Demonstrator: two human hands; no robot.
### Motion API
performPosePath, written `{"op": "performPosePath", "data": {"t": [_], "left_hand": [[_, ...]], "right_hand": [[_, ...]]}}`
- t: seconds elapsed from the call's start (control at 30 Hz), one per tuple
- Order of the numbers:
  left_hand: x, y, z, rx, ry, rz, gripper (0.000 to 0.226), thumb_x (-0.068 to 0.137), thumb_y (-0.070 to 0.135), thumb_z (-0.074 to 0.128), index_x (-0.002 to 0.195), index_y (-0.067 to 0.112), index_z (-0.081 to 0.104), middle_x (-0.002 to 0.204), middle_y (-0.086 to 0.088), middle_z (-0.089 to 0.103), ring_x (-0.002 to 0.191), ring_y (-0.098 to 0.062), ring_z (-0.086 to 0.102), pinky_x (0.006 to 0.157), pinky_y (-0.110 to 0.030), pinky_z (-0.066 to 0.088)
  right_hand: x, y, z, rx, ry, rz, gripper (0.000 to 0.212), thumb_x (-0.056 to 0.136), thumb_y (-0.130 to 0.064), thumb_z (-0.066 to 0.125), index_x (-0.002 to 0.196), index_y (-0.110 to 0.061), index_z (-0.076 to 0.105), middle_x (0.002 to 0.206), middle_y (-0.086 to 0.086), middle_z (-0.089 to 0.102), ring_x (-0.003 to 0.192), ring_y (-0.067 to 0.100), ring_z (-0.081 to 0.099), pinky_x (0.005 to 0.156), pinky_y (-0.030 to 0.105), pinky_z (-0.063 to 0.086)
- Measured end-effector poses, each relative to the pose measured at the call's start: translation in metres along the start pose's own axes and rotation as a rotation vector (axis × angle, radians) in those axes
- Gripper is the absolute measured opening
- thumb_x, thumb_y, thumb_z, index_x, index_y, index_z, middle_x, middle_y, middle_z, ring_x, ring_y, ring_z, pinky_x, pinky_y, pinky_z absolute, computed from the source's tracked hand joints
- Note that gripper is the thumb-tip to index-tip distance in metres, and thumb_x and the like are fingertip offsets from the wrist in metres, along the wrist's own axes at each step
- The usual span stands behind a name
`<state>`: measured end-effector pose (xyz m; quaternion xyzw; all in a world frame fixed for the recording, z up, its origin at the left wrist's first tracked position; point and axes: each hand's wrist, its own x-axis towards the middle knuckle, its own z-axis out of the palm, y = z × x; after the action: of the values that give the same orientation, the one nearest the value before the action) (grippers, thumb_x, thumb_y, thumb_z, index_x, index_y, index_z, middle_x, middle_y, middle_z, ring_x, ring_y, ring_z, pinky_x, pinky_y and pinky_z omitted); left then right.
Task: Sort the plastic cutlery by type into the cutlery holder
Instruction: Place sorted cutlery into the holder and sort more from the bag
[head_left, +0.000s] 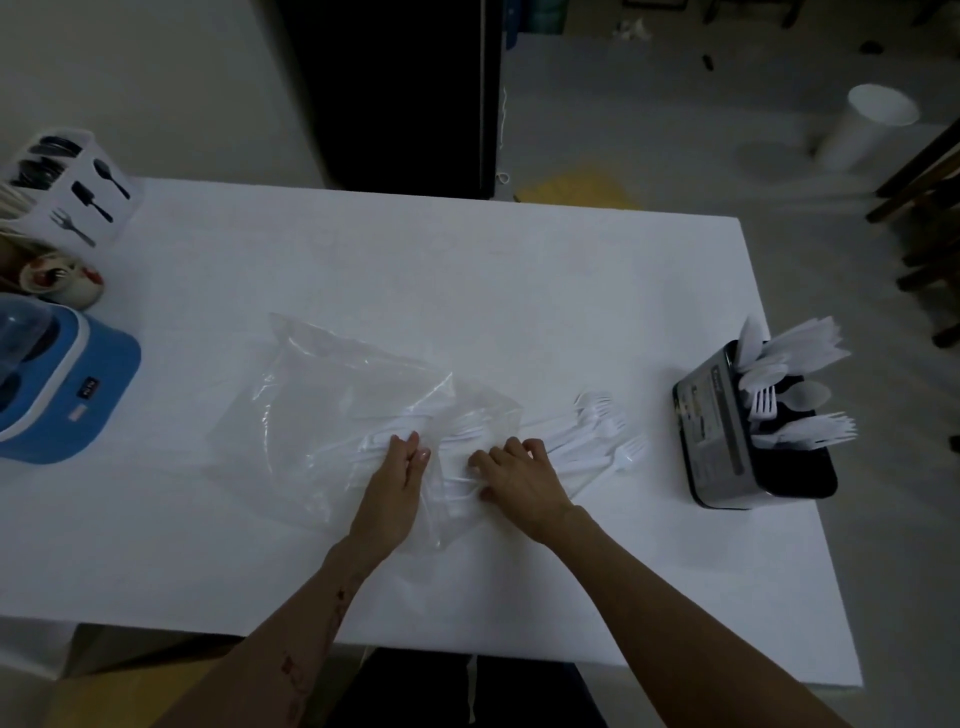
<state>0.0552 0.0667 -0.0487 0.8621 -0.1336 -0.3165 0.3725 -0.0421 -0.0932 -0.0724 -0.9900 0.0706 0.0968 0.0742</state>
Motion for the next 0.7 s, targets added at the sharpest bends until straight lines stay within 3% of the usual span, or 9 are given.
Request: {"op": "performPosePath", "data": {"t": [0.17,0.3,0.4,0.53,0.7], "left_hand": [[0.001,-0.002,0.001,0.025,0.008,0.013,0.051,0.1,0.04,0.033,0.148,0.022,0.031,0.157,-0.003,0.023,0.142,-0.017,0.029,0.111,-0.024,0.02],[0.003,-0.004,0.0,0.018,0.015,0.018,0.05,0.1,0.04,0.033,0.147,0.022,0.033,0.157,-0.003,0.026,0.141,-0.018,0.032,0.112,-0.026,0.022],[0.004,-0.004,-0.001,-0.001,0.024,0.015,0.05,0.1,0.04,0.033,0.146,0.021,0.035,0.156,-0.003,0.028,0.14,-0.018,0.033,0.114,-0.029,0.023],[0.004,-0.004,-0.003,-0.011,0.022,0.009,0.049,0.1,0.041,0.033,0.145,0.022,0.036,0.156,-0.002,0.029,0.141,-0.018,0.031,0.115,-0.031,0.022],[0.002,-0.002,-0.002,-0.005,0.02,0.005,0.049,0.1,0.041,0.032,0.145,0.022,0.037,0.157,-0.003,0.026,0.142,-0.02,0.029,0.116,-0.031,0.021]], "right_hand": [[0.011,-0.016,0.0,0.021,-0.029,0.05,0.036,0.071,-0.023,0.08,0.099,-0.009,0.063,0.095,0.011,0.064,0.087,0.031,0.06,0.08,0.041,0.045],[0.017,-0.019,0.0,-0.026,-0.03,0.013,0.027,0.093,-0.016,0.055,0.117,-0.006,0.051,0.111,0.015,0.059,0.102,0.034,0.054,0.094,0.043,0.035],[0.011,-0.011,-0.003,-0.021,0.005,-0.028,0.027,0.092,-0.01,0.053,0.118,-0.007,0.049,0.099,0.013,0.067,0.096,0.035,0.058,0.097,0.045,0.033],[-0.001,0.017,-0.018,0.003,0.165,-0.077,0.032,0.071,-0.009,0.074,0.094,-0.018,0.054,0.073,-0.001,0.066,0.082,0.026,0.061,0.096,0.042,0.03],[-0.019,0.07,-0.028,-0.015,0.247,-0.079,0.041,0.065,-0.008,0.082,0.091,-0.022,0.053,0.072,-0.008,0.064,0.086,0.024,0.059,0.098,0.038,0.034]]}}
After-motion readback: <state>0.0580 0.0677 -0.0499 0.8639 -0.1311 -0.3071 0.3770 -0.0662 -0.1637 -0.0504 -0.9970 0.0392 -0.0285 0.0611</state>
